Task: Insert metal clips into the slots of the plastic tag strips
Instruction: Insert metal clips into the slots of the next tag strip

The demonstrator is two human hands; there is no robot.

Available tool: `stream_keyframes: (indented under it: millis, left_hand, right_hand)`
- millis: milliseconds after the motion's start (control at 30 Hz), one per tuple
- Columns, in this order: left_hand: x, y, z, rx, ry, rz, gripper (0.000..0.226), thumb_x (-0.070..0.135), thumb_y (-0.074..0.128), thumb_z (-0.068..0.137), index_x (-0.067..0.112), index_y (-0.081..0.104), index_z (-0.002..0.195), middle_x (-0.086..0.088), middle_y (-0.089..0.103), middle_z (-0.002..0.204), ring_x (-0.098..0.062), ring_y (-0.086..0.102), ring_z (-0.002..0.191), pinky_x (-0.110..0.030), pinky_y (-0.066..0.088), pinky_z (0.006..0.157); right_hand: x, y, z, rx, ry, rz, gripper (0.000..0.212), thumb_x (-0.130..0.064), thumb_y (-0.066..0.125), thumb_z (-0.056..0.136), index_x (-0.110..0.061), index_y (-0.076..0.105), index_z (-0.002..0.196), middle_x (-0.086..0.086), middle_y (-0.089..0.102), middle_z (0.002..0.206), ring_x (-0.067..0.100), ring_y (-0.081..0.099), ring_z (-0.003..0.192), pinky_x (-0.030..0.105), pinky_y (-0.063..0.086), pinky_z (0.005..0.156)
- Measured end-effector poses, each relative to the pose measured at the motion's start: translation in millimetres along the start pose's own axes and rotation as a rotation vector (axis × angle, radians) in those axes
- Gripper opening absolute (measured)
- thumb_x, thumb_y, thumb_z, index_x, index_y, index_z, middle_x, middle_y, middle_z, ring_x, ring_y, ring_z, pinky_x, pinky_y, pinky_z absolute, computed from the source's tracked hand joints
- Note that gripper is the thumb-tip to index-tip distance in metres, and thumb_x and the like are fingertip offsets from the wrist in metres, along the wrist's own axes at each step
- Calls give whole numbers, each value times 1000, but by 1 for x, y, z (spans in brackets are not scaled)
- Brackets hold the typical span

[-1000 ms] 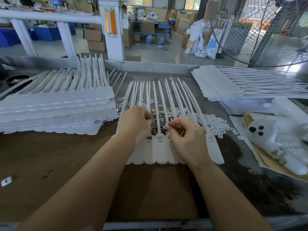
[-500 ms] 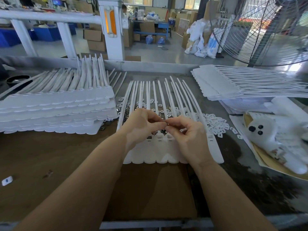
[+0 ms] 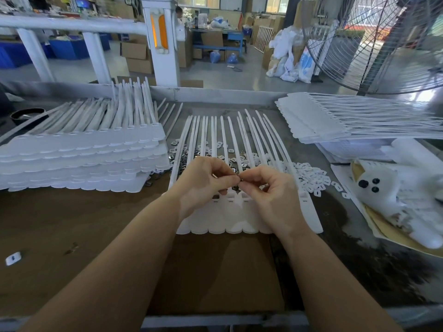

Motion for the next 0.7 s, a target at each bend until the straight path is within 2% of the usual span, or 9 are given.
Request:
stream_keyframes:
  millis: [167,267,400,500,600,700]
  left_hand:
    - [2,-1,-3,2,16,-70,5,14,71,81,13,68,76,-7,65,64,-8,59,56,-17,50,57]
    - [2,-3,-4,23,34,-36,5,11,71,81,14,69,78,-13,69,72,-15,63,63,-27,54,68]
    - [2,-2,-7,40,53,16,3,9,72,80,13,71,80,-6,70,76,-20,66,74,-32,56,77]
    - [2,-3,-8,55,61,38,6,10,71,81,16,70,80,-1,70,75,-13,65,70,-28,56,75]
    - [6,-6,-8,90,83,88,11,15,69,84,23,65,77,2,66,74,-8,59,60,-23,51,66]
    - [5,-7,-8,79,69,75,13,15,68,84,24,64,76,1,65,71,-11,61,59,-27,53,66]
  right_hand:
    - [1,-4,1,36,13,27,16,-2,66,82,-18,66,80,-9,65,74,-3,58,70,8,42,63]
    - [1,-4,1,57,5,7,19,-1,66,82,-20,65,78,-10,64,74,-1,57,70,9,43,62]
    - [0,-2,1,56,-22,-52,17,1,66,81,-15,67,79,-10,64,74,-2,58,68,7,42,59]
    - [0,-2,1,53,-42,-84,14,2,65,81,-11,69,81,-8,64,74,-6,59,65,6,41,58]
    - [-2,-3,0,70,-57,-92,14,2,66,80,-12,69,81,-8,64,73,-6,59,66,4,41,58]
    - [-2,-3,1,73,-58,-104,15,1,66,80,-13,69,81,-9,64,73,-5,57,68,4,40,59]
Point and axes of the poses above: each hand's wrist, its own z-axis towards the middle knuckle, its own y-axis out of the palm, x = y × z, the point moved 8 cm from there along z, towards the middle knuckle
